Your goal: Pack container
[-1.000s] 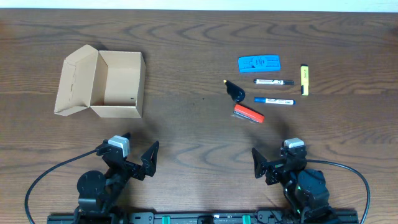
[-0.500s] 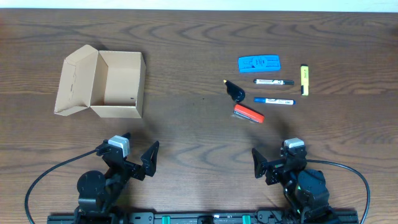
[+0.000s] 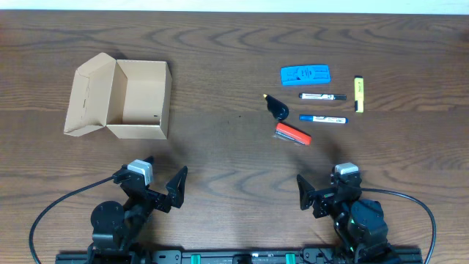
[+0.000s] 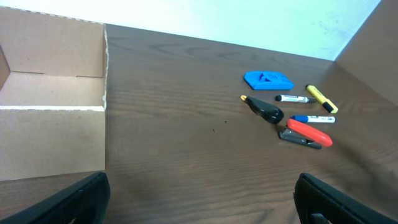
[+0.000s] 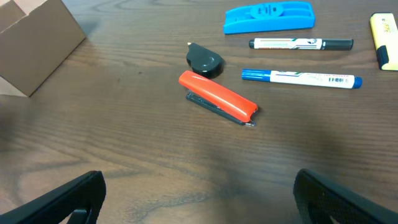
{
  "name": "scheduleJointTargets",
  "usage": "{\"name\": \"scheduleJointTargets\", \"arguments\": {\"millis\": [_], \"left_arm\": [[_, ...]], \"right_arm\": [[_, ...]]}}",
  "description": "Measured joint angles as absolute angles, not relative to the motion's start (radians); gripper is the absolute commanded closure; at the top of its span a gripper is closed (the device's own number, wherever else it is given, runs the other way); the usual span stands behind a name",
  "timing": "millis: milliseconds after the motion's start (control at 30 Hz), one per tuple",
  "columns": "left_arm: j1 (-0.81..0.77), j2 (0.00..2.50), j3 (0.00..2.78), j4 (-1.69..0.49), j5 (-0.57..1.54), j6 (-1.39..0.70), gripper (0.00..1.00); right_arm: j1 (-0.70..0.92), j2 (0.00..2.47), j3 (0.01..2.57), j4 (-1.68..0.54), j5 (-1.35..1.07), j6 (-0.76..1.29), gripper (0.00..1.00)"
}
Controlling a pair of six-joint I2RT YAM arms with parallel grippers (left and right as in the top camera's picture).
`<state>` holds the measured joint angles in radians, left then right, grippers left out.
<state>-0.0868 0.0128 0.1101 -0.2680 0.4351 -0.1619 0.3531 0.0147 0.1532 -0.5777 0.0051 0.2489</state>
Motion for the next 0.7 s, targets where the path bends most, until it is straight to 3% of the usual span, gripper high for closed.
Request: {"name": "scheduleJointTargets", "arguments": {"millis": [700], "left_arm": [[-0.087,0.113,0.200,-0.271,0.426,-0.202,0.05]], "right_arm": [[0.353,0.015,0.153,-0.577,0.006,0.249,0.01]]}}
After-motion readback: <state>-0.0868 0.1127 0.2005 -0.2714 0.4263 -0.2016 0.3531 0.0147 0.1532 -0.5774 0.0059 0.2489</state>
